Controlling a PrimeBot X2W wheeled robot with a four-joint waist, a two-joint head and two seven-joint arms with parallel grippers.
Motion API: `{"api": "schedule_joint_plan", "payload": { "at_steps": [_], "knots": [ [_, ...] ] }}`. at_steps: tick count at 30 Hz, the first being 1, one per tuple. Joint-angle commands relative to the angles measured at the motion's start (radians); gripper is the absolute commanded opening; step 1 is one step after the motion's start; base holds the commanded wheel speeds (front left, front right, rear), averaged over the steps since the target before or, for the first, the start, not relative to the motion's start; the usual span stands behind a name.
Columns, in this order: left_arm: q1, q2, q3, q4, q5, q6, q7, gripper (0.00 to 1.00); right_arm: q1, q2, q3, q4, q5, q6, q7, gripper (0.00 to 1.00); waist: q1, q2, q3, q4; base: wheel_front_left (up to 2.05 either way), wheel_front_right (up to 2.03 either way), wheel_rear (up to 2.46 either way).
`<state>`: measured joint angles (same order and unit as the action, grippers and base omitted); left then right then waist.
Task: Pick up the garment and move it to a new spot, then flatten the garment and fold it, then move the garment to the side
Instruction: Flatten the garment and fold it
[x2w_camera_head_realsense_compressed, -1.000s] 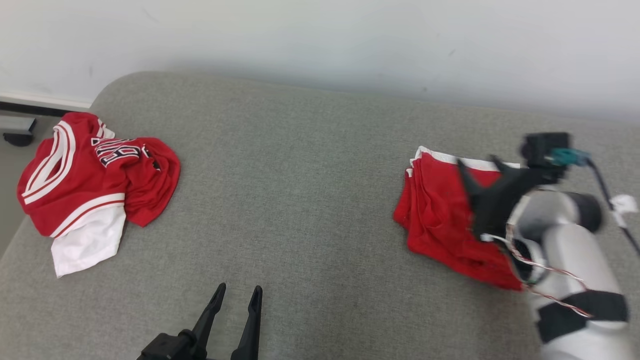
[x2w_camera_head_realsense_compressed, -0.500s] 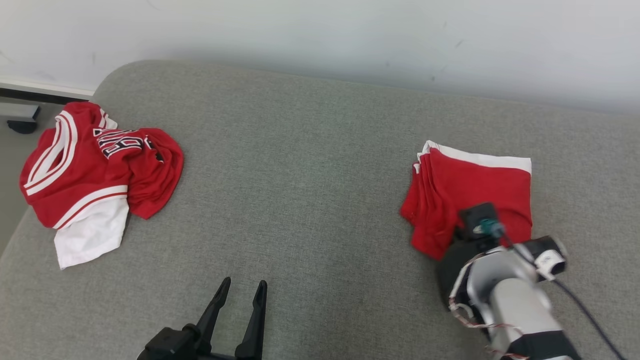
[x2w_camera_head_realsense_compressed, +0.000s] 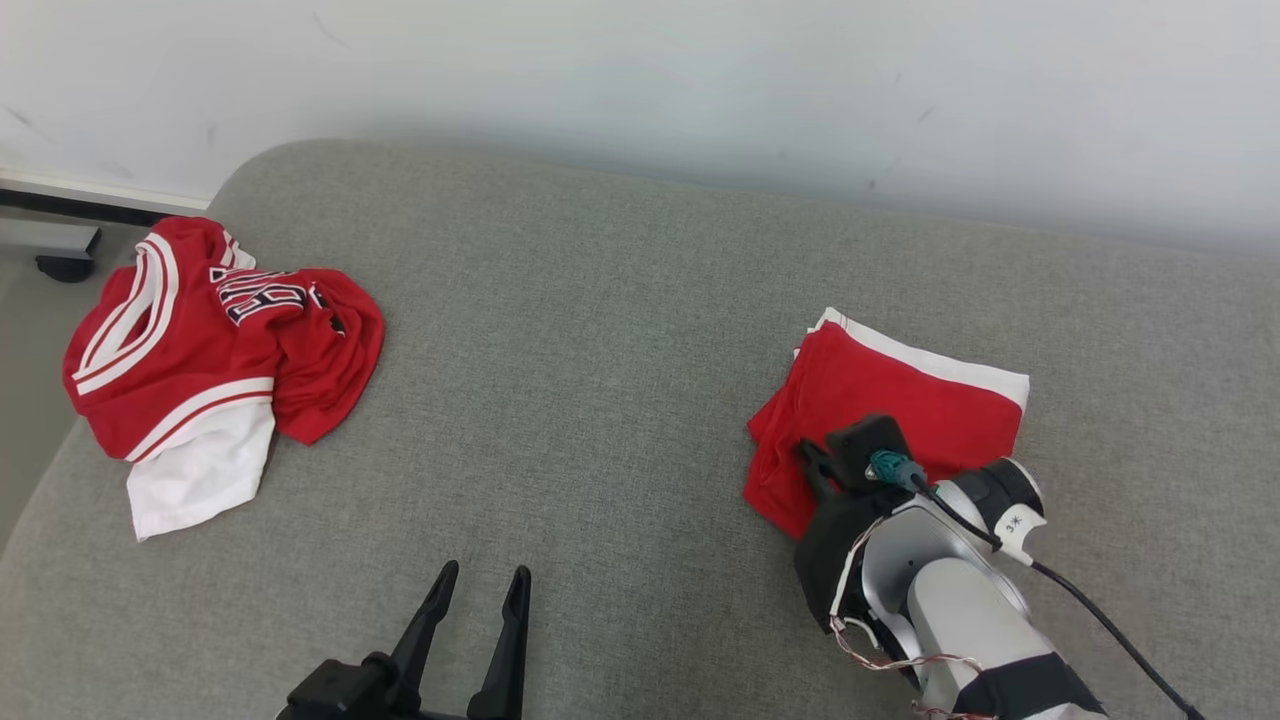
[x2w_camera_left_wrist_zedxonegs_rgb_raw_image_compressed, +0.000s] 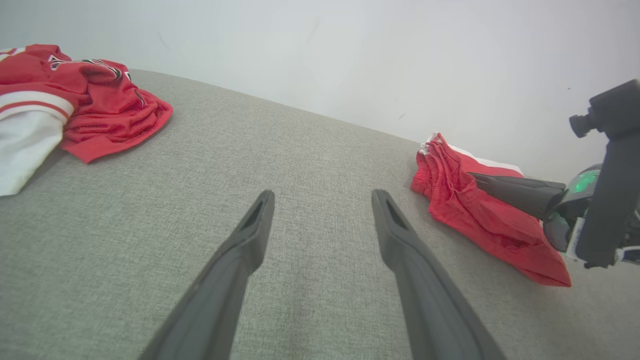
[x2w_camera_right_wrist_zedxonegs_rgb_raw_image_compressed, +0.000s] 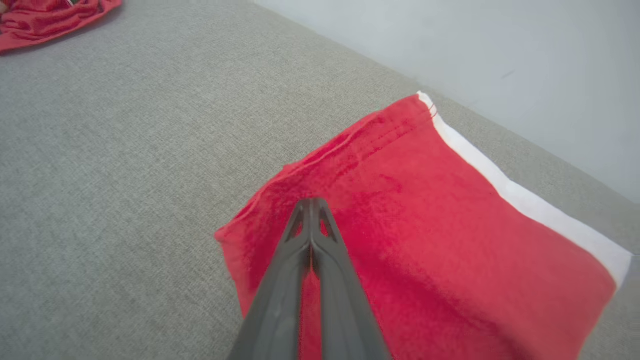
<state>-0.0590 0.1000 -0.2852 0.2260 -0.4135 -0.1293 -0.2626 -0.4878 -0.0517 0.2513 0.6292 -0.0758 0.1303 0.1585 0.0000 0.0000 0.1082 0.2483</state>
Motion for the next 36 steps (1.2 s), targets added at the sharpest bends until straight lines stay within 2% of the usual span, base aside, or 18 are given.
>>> {"api": "schedule_joint_plan", "payload": {
  "at_steps": [1, 6, 15, 16, 17, 18, 25, 30, 36],
  "knots": [
    [0.013, 0.0, 0.0, -0.002, 0.005, 0.0, -0.004, 1.0, -0.009, 0.002, -0.003, -0.002, -0.005, 0.001, 0.001, 0.0, 0.0, 0.0, -0.001, -0.003, 0.0, 0.0, 0.0],
    [0.008, -0.004, -0.01, 0.0, 0.005, 0.0, -0.004, 1.0, -0.038, 0.002, 0.026, 0.021, 0.031, 0.001, 0.004, 0.0, 0.0, 0.0, 0.001, -0.002, 0.0, 0.0, 0.0],
    [0.014, -0.006, -0.013, 0.011, -0.006, 0.0, -0.004, 1.0, -0.046, 0.002, 0.147, 0.087, 0.115, 0.001, 0.02, 0.0, 0.0, 0.0, -0.01, 0.021, 0.0, 0.0, 0.0],
    [0.017, -0.005, -0.007, 0.01, -0.005, 0.0, -0.004, 1.0, -0.043, 0.002, 0.159, 0.084, 0.129, 0.001, 0.013, 0.18, 0.0, 0.0, -0.016, 0.021, 0.0, 0.0, 0.0],
    [0.019, -0.004, -0.002, 0.009, -0.002, 0.0, -0.004, 1.0, -0.039, 0.002, 0.167, 0.076, 0.143, 0.001, 0.001, 0.49, 0.0, 0.0, -0.023, 0.02, 0.0, 0.0, 0.0],
    [0.02, -0.002, 0.005, 0.006, 0.004, 0.0, -0.004, 1.0, -0.03, 0.002, 0.165, 0.067, 0.164, 0.001, -0.009, 1.0, 0.0, 0.0, -0.031, 0.018, 0.0, 0.0, 0.0],
    [0.065, 0.019, 0.079, -0.077, 0.099, 0.005, -0.004, 1.0, 0.101, 0.002, 0.089, -0.073, 0.298, 0.001, -0.109, 1.0, 0.0, 0.0, -0.1, -0.032, 0.0, 0.0, 0.0],
    [0.111, 0.014, 0.157, -0.169, 0.166, 0.005, -0.004, 1.0, 0.239, 0.001, -0.041, -0.195, 0.343, 0.001, -0.152, 1.0, 0.0, 0.0, -0.137, -0.085, 0.0, 0.0, 0.0],
    [0.152, -0.003, 0.24, -0.184, 0.199, 0.003, -0.004, 1.0, 0.369, 0.002, -0.208, -0.363, 0.349, 0.001, -0.21, 1.0, 0.0, 0.0, -0.152, -0.142, 0.0, 0.0, 0.0]
  ]
}}
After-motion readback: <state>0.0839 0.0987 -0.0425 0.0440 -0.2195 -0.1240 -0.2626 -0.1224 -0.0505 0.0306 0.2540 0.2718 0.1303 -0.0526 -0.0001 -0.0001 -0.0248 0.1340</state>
